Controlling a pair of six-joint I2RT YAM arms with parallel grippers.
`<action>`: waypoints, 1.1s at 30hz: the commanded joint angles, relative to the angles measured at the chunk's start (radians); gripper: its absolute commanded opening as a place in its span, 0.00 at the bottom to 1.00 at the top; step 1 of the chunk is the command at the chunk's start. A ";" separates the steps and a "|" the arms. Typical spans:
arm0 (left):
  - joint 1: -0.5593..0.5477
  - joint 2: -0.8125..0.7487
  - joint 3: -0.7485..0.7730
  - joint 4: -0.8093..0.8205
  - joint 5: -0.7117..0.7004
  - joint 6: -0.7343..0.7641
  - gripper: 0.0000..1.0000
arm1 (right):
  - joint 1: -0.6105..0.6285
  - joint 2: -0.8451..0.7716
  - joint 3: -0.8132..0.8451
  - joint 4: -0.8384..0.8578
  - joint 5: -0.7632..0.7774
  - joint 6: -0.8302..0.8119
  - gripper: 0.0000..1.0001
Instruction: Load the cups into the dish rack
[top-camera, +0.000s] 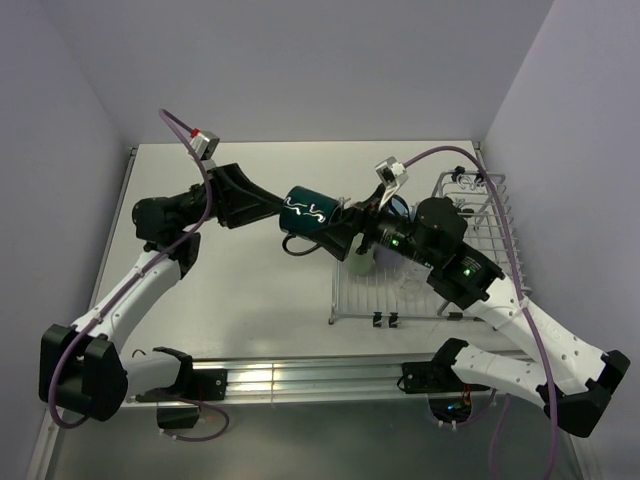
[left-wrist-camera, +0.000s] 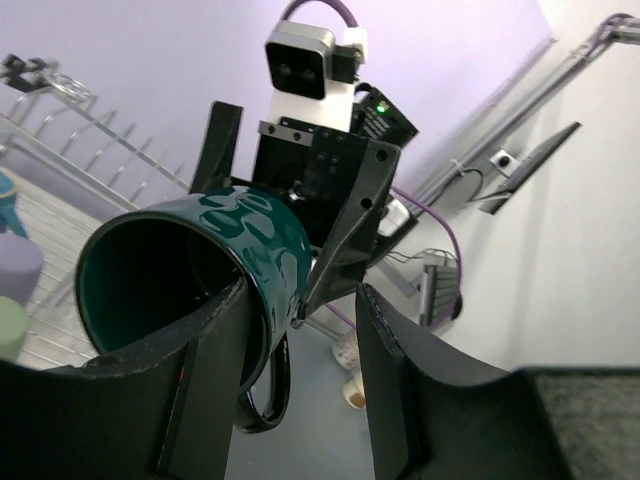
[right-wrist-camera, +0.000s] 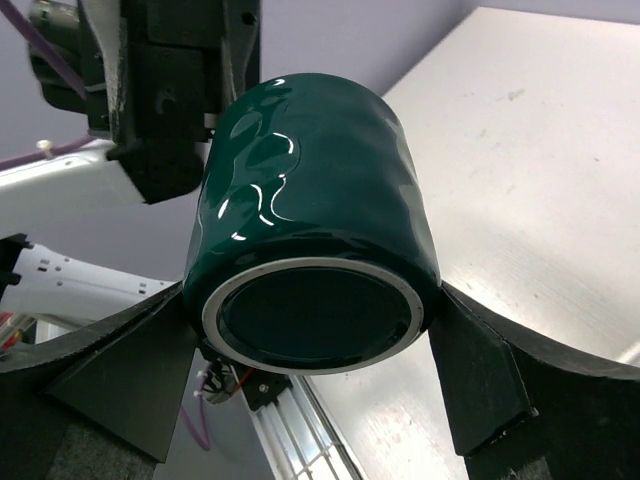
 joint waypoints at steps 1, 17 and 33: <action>0.009 -0.062 0.060 -0.105 -0.088 0.158 0.51 | -0.007 -0.030 0.054 -0.113 0.102 -0.009 0.00; 0.010 -0.123 0.129 -0.604 -0.234 0.485 0.47 | -0.007 -0.073 0.173 -0.475 0.277 0.014 0.00; 0.029 -0.121 0.264 -1.006 -0.319 0.623 0.46 | -0.007 0.062 0.417 -1.076 0.476 0.169 0.00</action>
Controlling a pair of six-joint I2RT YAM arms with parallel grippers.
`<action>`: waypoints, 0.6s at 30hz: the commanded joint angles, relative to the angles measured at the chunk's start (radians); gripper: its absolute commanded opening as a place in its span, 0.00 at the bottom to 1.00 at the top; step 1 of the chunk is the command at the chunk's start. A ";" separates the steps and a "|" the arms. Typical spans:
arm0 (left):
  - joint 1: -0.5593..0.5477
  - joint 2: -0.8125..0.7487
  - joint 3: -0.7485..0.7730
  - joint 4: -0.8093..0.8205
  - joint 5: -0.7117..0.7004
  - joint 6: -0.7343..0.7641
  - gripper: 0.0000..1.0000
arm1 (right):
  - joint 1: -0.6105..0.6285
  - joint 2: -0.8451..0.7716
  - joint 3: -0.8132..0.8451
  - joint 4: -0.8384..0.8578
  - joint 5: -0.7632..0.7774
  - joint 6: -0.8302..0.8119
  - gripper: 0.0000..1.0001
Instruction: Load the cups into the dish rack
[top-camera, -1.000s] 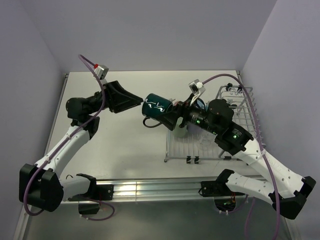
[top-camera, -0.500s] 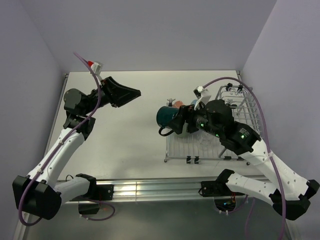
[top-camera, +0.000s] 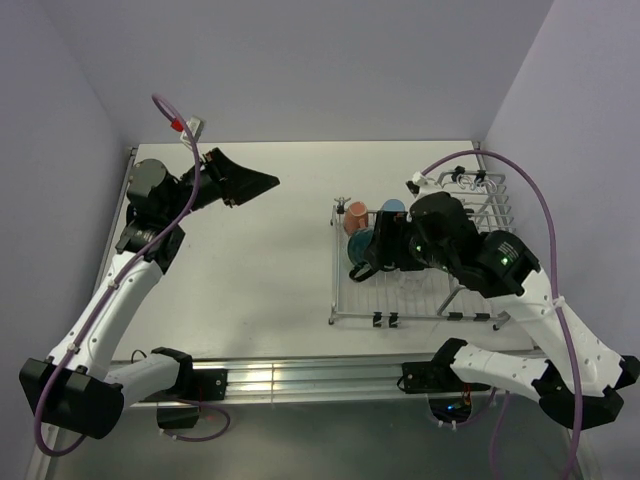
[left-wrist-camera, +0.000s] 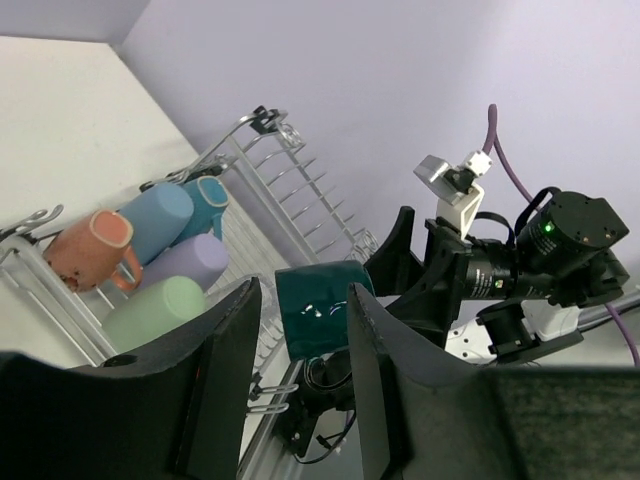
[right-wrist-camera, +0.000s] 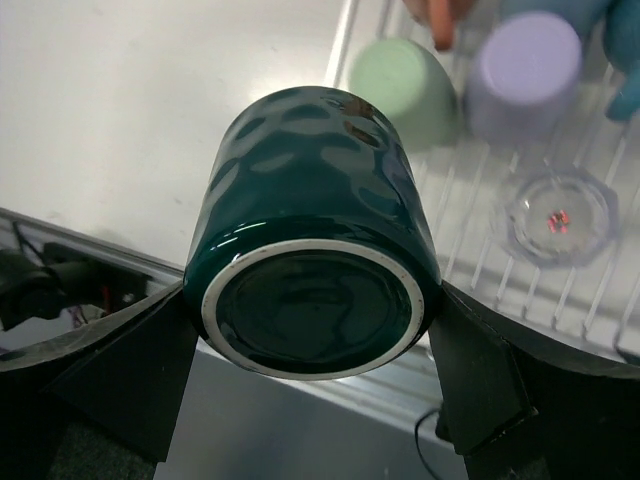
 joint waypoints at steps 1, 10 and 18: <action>0.008 -0.018 0.055 -0.083 -0.033 0.052 0.46 | -0.005 0.031 0.069 -0.093 0.060 0.063 0.00; 0.012 -0.018 0.023 -0.124 -0.017 0.052 0.47 | -0.005 0.098 0.008 -0.136 0.091 0.095 0.00; 0.046 -0.029 -0.017 -0.109 0.056 0.045 0.47 | -0.005 0.203 -0.016 -0.138 0.068 0.081 0.00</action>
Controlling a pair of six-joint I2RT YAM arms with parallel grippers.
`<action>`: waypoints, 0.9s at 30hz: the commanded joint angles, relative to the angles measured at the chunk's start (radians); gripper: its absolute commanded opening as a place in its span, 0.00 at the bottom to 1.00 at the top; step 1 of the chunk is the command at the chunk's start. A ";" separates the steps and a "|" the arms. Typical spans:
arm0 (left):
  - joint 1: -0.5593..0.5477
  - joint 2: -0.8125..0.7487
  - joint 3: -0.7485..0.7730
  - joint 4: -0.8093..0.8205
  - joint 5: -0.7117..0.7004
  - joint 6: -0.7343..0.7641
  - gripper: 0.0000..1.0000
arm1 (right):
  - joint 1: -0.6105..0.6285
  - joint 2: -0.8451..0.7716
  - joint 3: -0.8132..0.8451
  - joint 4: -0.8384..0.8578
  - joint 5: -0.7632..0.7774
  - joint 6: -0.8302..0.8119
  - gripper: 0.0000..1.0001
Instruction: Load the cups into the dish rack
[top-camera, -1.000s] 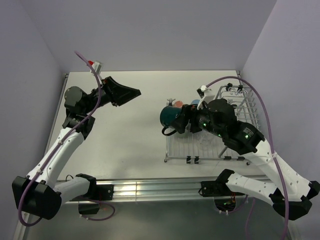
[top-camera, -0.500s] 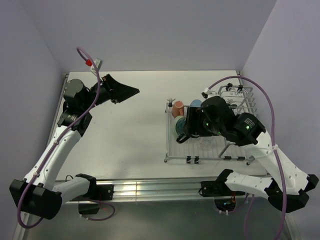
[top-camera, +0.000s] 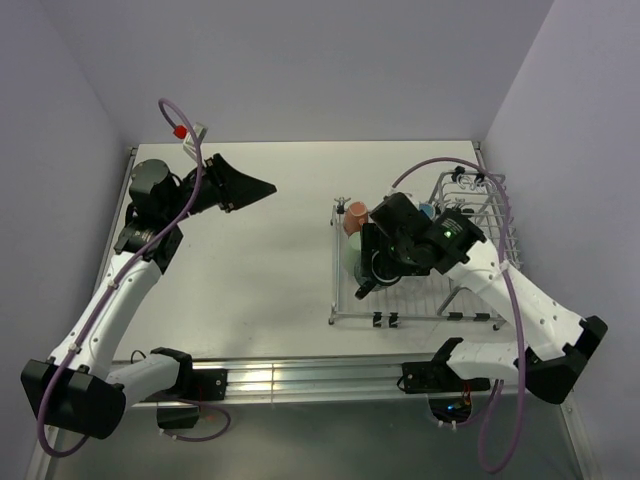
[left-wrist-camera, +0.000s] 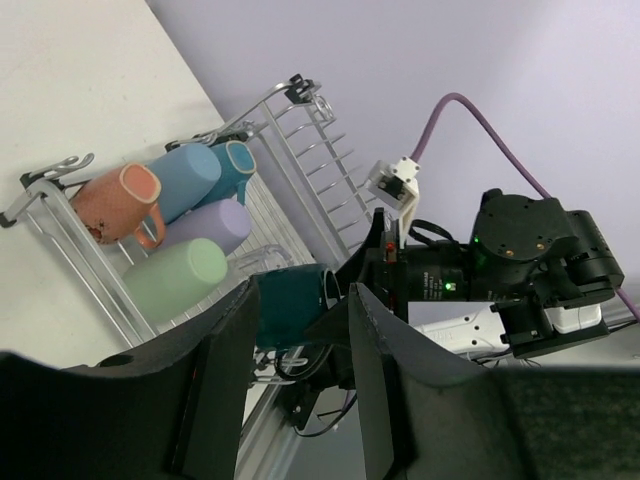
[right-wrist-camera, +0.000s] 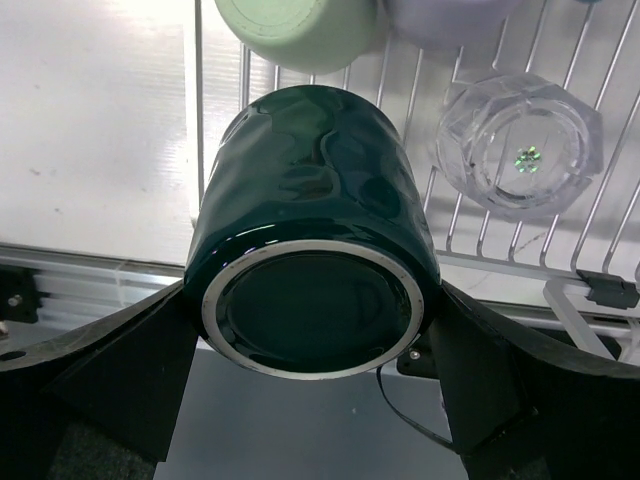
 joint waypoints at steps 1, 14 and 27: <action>0.020 -0.029 -0.015 0.032 0.053 0.011 0.47 | -0.006 0.025 0.015 0.033 0.013 0.010 0.00; 0.048 -0.018 -0.026 0.009 0.094 0.037 0.46 | -0.061 0.114 -0.033 0.054 -0.077 -0.039 0.00; 0.057 -0.007 -0.041 0.015 0.114 0.045 0.46 | -0.096 0.152 -0.089 0.068 -0.088 -0.082 0.00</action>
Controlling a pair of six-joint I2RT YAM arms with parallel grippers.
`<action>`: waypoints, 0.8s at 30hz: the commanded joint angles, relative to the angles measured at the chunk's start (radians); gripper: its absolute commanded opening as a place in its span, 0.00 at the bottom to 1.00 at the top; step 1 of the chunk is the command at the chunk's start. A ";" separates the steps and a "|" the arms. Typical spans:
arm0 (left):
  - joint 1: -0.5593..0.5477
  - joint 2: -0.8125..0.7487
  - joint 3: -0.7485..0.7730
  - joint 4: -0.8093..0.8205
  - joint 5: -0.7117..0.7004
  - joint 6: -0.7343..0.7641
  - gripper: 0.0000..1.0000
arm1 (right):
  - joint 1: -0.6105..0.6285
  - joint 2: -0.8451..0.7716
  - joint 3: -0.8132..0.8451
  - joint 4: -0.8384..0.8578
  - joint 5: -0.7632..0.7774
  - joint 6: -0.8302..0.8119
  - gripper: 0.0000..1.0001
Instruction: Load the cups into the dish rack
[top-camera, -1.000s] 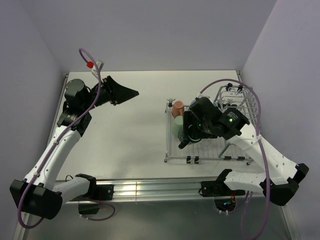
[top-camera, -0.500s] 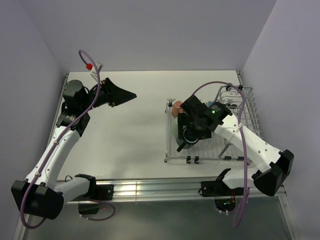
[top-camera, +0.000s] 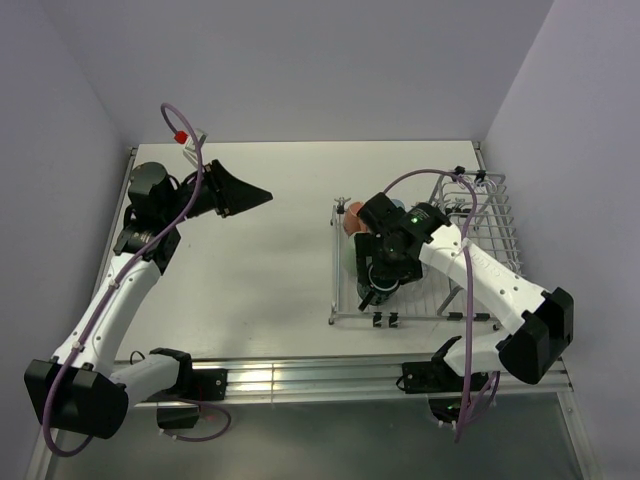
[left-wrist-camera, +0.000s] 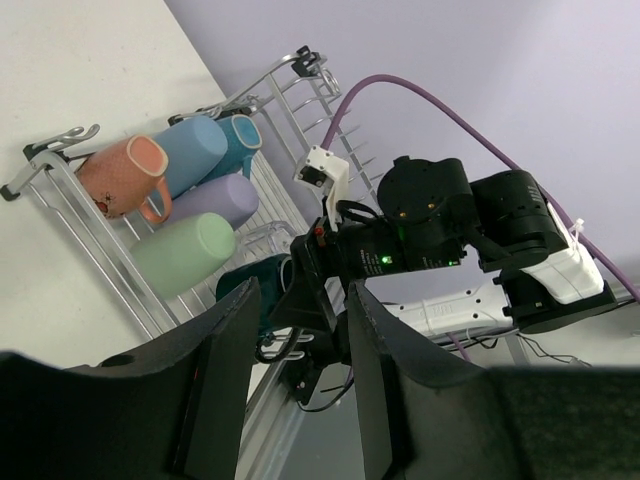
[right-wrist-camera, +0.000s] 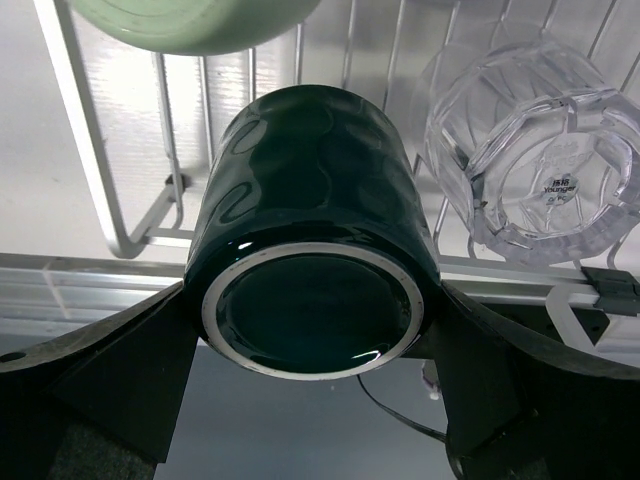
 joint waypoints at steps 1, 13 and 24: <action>0.007 -0.004 0.004 0.018 0.024 0.028 0.46 | -0.014 -0.010 0.005 0.037 0.002 -0.020 0.00; 0.014 0.002 0.001 0.009 0.030 0.045 0.46 | -0.025 0.038 -0.018 0.054 0.005 -0.046 0.06; 0.017 0.005 -0.008 0.007 0.033 0.048 0.46 | -0.029 0.059 -0.024 0.080 0.005 -0.050 0.18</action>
